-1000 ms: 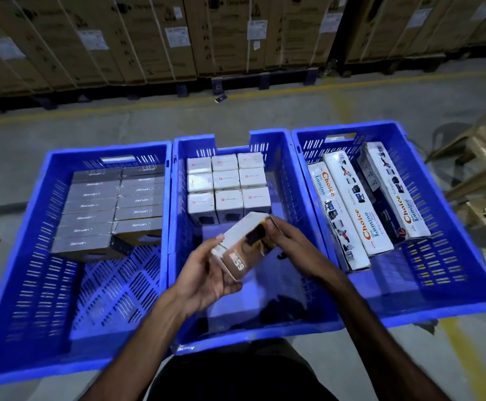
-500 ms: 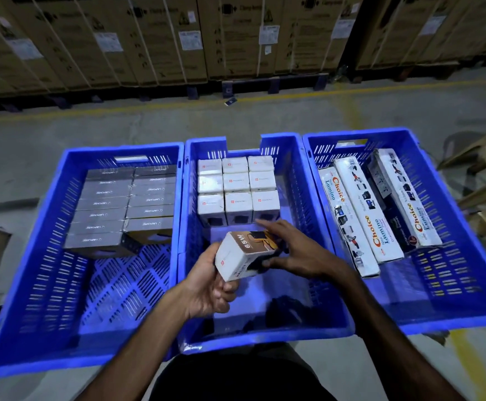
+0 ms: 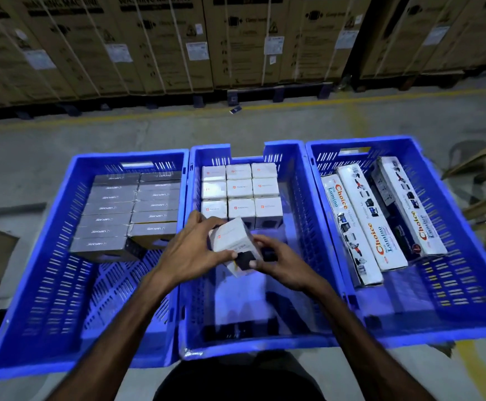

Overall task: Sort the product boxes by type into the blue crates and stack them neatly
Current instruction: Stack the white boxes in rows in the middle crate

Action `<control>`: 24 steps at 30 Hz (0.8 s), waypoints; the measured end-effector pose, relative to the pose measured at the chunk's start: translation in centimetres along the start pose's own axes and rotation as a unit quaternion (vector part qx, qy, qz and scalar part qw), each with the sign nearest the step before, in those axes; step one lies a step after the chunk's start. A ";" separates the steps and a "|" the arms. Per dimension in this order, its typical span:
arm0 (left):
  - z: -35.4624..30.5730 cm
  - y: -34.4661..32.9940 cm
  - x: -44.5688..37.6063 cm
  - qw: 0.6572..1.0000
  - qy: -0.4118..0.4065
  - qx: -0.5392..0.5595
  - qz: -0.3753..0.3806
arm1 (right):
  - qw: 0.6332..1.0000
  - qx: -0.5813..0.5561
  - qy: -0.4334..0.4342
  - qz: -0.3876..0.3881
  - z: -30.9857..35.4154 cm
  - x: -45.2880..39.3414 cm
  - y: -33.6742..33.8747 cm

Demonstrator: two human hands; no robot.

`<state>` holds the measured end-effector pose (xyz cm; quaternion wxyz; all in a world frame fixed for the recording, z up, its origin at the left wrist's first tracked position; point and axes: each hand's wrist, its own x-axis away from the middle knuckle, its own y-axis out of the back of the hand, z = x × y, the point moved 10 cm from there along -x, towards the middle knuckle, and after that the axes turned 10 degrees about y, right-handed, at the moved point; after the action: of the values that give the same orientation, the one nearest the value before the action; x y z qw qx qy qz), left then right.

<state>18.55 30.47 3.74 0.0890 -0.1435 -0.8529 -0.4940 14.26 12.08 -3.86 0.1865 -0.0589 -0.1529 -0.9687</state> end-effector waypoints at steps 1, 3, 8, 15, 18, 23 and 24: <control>-0.1 0.4 -0.3 0.999 -0.018 -0.033 -0.022 | 1.000 0.029 -0.005 0.002 -0.1 0.0 -0.1; -0.1 1.1 -0.9 0.991 -0.055 -0.107 -0.067 | 0.997 0.073 -0.014 -0.007 -0.3 0.0 0.5; 0.4 0.7 -3.5 0.949 -0.095 -0.285 -0.093 | 0.979 0.163 0.055 -0.112 2.1 0.9 4.7; 0.7 -1.2 -6.2 0.890 -0.047 -0.441 -0.105 | 0.933 0.250 0.062 -0.249 2.6 4.4 10.8; 0.3 -2.2 -6.9 0.880 -0.020 -0.465 -0.096 | 0.935 0.238 0.046 -0.258 1.3 5.1 11.7; -0.3 -3.9 -7.5 0.870 0.016 -0.489 -0.064 | 0.940 0.240 0.046 -0.237 0.6 5.7 11.5; -0.2 -4.2 -7.5 0.871 0.022 -0.487 -0.063 | 0.941 0.235 0.050 -0.236 0.4 5.9 11.5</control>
<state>24.26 27.12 -1.75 -0.0048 -0.1033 -0.5088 -0.8546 13.21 0.01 0.68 -0.0318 0.0726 -0.3768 -0.9229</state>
